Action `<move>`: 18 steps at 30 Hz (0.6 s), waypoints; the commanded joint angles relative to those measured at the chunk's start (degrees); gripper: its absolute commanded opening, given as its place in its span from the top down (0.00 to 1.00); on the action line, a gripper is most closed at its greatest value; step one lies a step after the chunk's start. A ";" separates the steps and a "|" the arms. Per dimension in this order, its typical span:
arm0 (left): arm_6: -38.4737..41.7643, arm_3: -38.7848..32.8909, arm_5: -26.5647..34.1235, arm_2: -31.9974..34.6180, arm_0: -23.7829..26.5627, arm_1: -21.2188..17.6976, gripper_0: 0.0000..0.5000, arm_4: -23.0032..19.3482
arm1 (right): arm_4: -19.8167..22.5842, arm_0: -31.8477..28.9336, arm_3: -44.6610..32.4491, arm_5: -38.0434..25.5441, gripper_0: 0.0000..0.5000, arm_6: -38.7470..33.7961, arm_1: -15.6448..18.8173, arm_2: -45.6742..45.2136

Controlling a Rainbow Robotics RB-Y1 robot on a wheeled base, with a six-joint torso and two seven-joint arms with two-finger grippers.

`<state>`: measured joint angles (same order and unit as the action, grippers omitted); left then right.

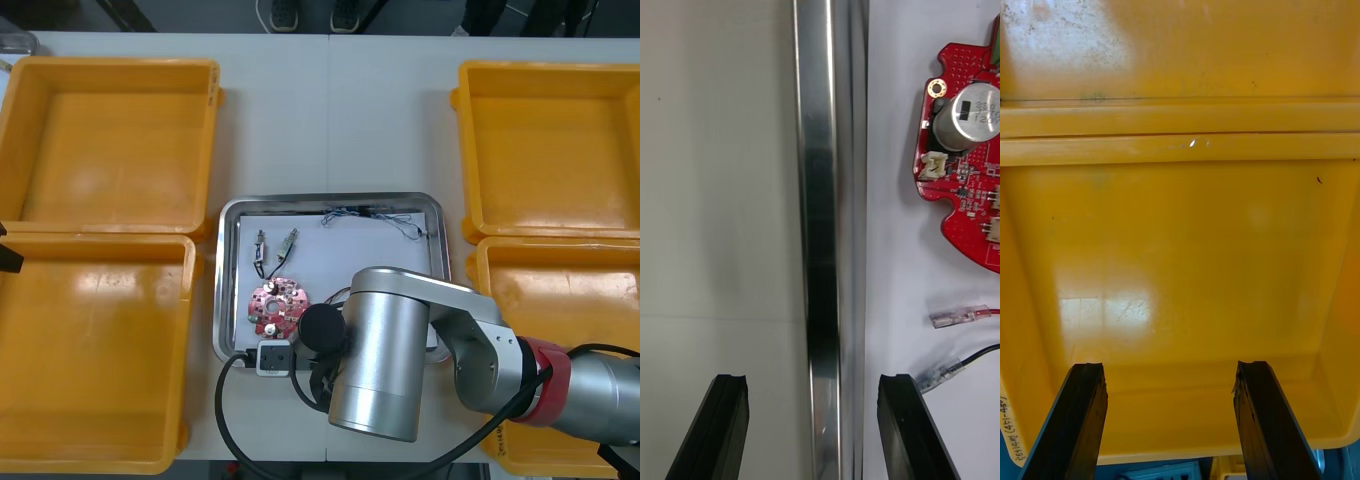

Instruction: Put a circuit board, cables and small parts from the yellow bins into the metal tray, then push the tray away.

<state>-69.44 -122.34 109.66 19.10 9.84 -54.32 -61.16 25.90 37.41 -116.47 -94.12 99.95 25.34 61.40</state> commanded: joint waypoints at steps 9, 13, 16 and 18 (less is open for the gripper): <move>-3.86 -1.68 0.34 1.99 -1.05 -2.72 0.00 0.51 | -1.73 1.70 0.36 0.78 0.00 -1.77 -0.73 1.27; -3.86 -1.68 0.34 1.99 -1.05 -2.72 0.00 0.51 | -1.73 1.70 0.45 0.78 0.00 -1.60 -0.29 1.36; -3.86 -1.68 0.34 1.99 -1.05 -2.72 0.00 0.51 | -1.73 1.70 0.45 0.78 0.00 -1.60 -0.29 1.36; -3.86 -1.68 0.34 1.99 -1.05 -2.72 0.00 0.51 | -1.73 1.70 0.72 0.78 0.00 -1.51 -0.21 1.36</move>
<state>-69.44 -122.34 109.66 19.10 9.84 -54.32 -61.16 24.61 37.55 -115.55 -93.83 99.94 25.25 61.64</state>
